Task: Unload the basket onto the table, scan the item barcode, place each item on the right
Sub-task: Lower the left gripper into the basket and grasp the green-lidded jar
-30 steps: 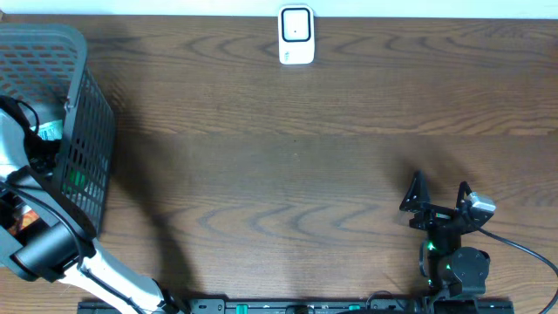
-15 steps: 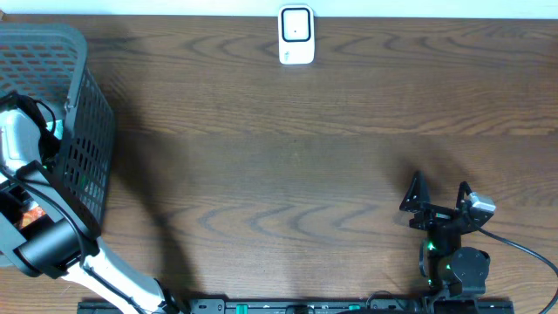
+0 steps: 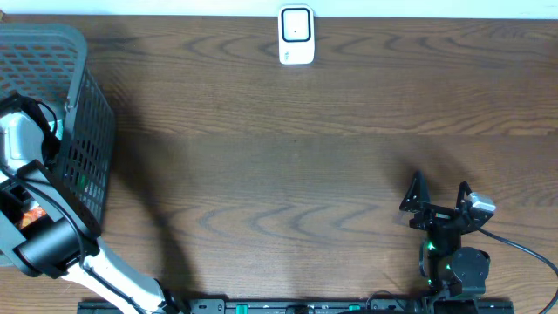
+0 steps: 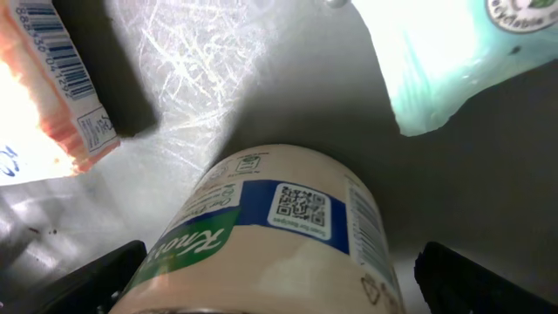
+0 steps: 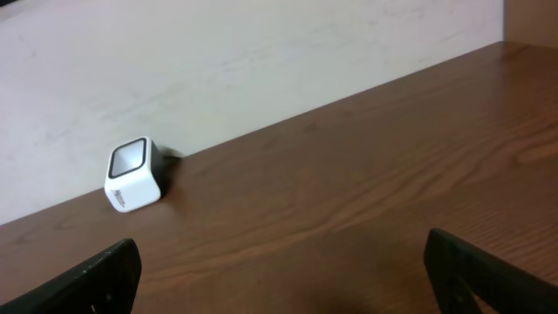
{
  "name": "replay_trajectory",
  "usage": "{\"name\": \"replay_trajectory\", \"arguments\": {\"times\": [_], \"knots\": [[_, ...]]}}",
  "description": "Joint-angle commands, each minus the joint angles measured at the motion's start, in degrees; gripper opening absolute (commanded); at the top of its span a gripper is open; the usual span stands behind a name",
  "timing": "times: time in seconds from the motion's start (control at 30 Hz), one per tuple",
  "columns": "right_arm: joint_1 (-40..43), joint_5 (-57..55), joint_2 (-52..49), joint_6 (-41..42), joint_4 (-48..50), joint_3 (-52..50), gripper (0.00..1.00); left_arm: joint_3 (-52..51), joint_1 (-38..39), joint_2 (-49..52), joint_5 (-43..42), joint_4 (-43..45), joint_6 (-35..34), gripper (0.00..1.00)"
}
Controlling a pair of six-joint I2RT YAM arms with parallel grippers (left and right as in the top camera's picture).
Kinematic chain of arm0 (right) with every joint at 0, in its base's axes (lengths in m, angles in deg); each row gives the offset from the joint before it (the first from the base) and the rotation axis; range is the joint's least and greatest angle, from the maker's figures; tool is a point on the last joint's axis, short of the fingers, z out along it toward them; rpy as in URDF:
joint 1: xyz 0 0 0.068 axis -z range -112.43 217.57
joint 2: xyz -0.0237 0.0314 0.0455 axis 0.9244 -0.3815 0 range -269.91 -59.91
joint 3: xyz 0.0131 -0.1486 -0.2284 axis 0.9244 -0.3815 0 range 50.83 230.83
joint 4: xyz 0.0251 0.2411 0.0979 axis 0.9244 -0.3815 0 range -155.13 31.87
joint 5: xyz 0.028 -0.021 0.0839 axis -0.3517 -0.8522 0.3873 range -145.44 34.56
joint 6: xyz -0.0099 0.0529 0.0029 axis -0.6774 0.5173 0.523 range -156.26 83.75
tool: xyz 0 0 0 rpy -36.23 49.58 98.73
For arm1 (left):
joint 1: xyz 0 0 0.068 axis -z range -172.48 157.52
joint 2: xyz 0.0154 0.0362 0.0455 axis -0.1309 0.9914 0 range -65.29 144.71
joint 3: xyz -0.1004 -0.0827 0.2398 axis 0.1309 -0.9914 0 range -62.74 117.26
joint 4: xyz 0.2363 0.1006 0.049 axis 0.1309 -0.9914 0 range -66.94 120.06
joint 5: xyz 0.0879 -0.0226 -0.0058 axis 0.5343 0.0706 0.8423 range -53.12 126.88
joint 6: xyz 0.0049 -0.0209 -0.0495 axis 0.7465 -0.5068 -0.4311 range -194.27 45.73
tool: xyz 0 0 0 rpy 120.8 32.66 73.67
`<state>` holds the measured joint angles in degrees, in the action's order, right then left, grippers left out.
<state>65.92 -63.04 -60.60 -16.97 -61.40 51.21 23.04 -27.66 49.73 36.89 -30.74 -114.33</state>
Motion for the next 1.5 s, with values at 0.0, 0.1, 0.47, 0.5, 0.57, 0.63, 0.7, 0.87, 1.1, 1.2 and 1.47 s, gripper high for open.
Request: {"name": "replay_trajectory", "arguments": {"times": [0.0, 0.1, 0.47, 0.5, 0.57, 0.63, 0.7, 0.87, 1.1, 1.2, 1.47], "knots": [[-0.37, -0.9, 0.31, 0.37, -0.17, -0.07, 0.99, -0.39, 0.09, 0.52, 1.14, 0.11, 0.76, 0.94], [-0.37, -0.9, 0.31, 0.37, -0.17, -0.07, 0.99, -0.39, 0.02, 0.52, 1.11, 0.09, 0.76, 0.86], [-0.37, -0.9, 0.31, 0.37, -0.17, -0.07, 0.99, -1.14, 0.02, 0.55, 4.26, 0.17, 0.76, 0.93], [-0.37, -0.9, 0.31, 0.37, -0.17, -0.07, 0.99, -1.25, 0.0, 0.55, 4.83, 0.28, 0.76, 0.93], [-0.37, -0.9, 0.31, 0.37, -0.17, -0.07, 0.99, -1.25, 0.02, 0.61, 5.25, 0.28, 0.76, 0.93], [-0.37, -0.9, 0.31, 0.37, -0.17, -0.07, 0.99, -1.25, 0.02, 0.61, 5.2, 0.28, 0.74, 0.93], [-0.37, -0.9, 0.31, 0.37, -0.17, -0.07, 0.99, -1.25, 0.02, 0.66, 5.22, 0.35, 0.74, 0.93], [-0.37, -0.9, 0.31, 0.37, -0.17, -0.07, 0.99, -1.73, 0.02, 0.74, 5.2, 1.44, 0.74, 0.93], [-0.37, -0.9, 0.31, 0.37, -0.17, -0.07, 0.99, -6.49, 0.02, 0.74, 5.18, 5.31, 0.72, 0.94], [-0.37, -0.9, 0.31, 0.37, -0.17, -0.07, 0.99, -6.82, 0.02, 0.72, 5.18, 5.4, 0.74, 0.93], [-0.37, -0.9, 0.31, 0.37, -0.17, -0.07, 0.99, -4.5, -0.17, 0.31, 5.18, 2.08, 0.76, 0.72]]}}
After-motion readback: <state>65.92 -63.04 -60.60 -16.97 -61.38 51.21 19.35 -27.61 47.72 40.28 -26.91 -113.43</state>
